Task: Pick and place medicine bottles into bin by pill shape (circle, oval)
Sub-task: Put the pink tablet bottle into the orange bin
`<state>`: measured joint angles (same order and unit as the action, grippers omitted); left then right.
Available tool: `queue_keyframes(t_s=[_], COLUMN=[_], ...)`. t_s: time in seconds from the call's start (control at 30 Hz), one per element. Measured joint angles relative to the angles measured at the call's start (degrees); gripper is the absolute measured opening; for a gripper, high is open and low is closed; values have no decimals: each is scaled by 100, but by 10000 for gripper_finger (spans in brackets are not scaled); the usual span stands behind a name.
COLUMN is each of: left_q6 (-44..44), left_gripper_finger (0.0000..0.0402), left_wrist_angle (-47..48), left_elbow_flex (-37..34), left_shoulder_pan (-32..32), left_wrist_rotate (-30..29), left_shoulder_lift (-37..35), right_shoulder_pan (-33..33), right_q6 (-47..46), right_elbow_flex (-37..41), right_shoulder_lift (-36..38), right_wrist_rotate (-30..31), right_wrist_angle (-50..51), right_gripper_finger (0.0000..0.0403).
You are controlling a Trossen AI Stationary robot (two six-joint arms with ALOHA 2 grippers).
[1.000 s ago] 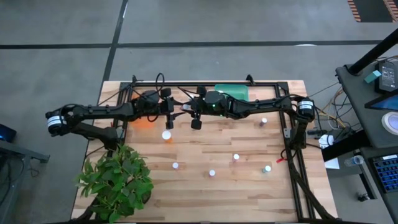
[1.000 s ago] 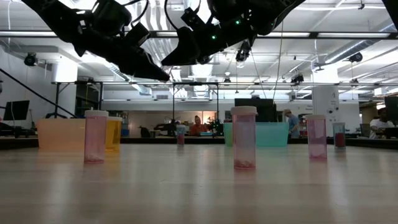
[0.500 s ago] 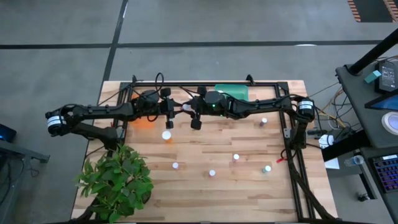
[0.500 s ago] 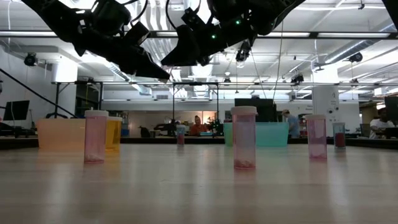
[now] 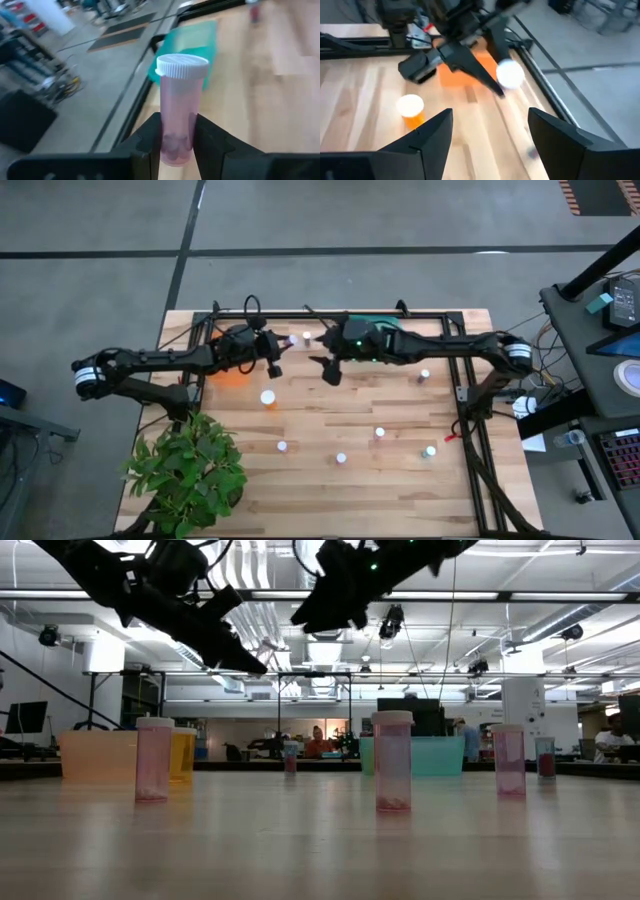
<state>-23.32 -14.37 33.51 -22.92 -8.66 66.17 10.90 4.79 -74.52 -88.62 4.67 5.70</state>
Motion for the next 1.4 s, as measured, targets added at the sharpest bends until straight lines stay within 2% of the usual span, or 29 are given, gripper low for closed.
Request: queue_keyframes(t_s=[0.17,0.3,0.63,0.8,1.03,1.27,1.4], left_q6=[184,293,866,1319,2450,2940,2845], left_gripper_finger=[73,73,73,73,73,73,73], left_wrist_angle=[2,32,28,42,45,49,122], left_elbow_flex=[-14,-79,-208,-322,-671,-1048,-1050], left_shoulder_pan=[-2,0,0,2,4,9,9], left_wrist_rotate=[-730,-1029,-2308,-2453,-3247,-3398,-3410], left_shoulder_lift=[-194,-397,-706,-699,-741,-793,-879], right_shoulder_pan=[-13,-13,-15,-15,-15,-15,-15], right_q6=[-215,-470,-788,-785,-640,-361,-201], right_elbow_flex=[252,937,3156,3900,4437,4761,4765], right_shoulder_lift=[598,1231,2637,3092,3414,3416,3372], right_wrist_rotate=[370,443,450,450,449,446,446], right_wrist_angle=[857,801,-852,-1493,-1867,-2180,-2242], right_gripper_finger=[241,234,233,233,233,233,233])
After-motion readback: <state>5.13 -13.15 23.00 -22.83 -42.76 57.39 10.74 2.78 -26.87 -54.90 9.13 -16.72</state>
